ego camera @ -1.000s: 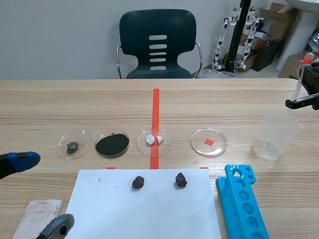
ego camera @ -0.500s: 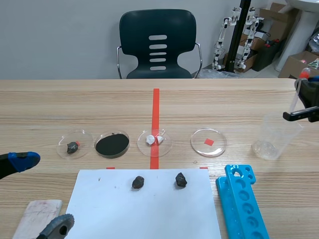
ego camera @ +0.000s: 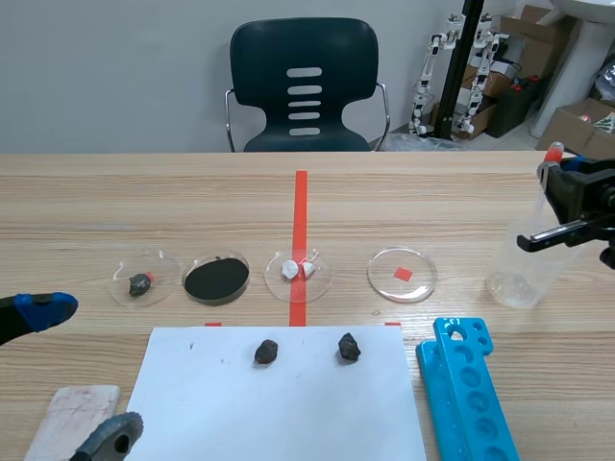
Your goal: Put the dropper in the beaker
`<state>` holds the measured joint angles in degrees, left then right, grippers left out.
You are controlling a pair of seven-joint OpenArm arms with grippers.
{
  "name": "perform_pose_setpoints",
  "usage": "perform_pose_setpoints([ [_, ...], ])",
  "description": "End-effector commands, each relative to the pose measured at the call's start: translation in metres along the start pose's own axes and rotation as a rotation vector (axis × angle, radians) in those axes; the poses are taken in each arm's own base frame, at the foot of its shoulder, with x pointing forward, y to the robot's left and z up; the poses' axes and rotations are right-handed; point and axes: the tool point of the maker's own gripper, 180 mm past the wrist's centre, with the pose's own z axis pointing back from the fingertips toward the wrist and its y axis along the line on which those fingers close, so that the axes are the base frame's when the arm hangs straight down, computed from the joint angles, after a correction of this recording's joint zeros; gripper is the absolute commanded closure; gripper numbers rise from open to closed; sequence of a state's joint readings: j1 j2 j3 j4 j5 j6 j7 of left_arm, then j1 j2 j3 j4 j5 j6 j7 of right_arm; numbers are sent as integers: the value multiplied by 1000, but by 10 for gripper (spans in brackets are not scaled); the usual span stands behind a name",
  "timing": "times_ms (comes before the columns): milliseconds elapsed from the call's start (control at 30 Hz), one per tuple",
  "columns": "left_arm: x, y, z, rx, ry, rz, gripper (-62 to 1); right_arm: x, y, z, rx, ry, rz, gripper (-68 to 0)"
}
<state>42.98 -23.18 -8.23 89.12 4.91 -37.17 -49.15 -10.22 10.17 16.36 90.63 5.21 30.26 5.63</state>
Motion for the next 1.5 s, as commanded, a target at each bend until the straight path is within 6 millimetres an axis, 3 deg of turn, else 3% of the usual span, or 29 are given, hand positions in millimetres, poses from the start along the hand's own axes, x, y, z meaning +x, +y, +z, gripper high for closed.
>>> perform_pose_setpoints([
  [0,11,1,-3,2,-44,-7,-623,8,-3,-2,-1,-35,11,-4],
  [267,11,1,-3,2,-44,-7,-623,-4,-1,-1,4,-31,20,-4],
  [767,11,1,-3,2,-44,-7,-623,-4,-1,-1,5,-32,19,-16],
  [1033,11,1,-3,2,-44,-7,-623,-4,0,-1,13,-34,18,-179],
  [1267,11,1,-3,2,-44,-7,-623,-1,1,-1,17,-48,17,-374],
  [1467,11,1,-3,2,-44,-7,-623,1,2,-1,20,-58,13,-385],
])
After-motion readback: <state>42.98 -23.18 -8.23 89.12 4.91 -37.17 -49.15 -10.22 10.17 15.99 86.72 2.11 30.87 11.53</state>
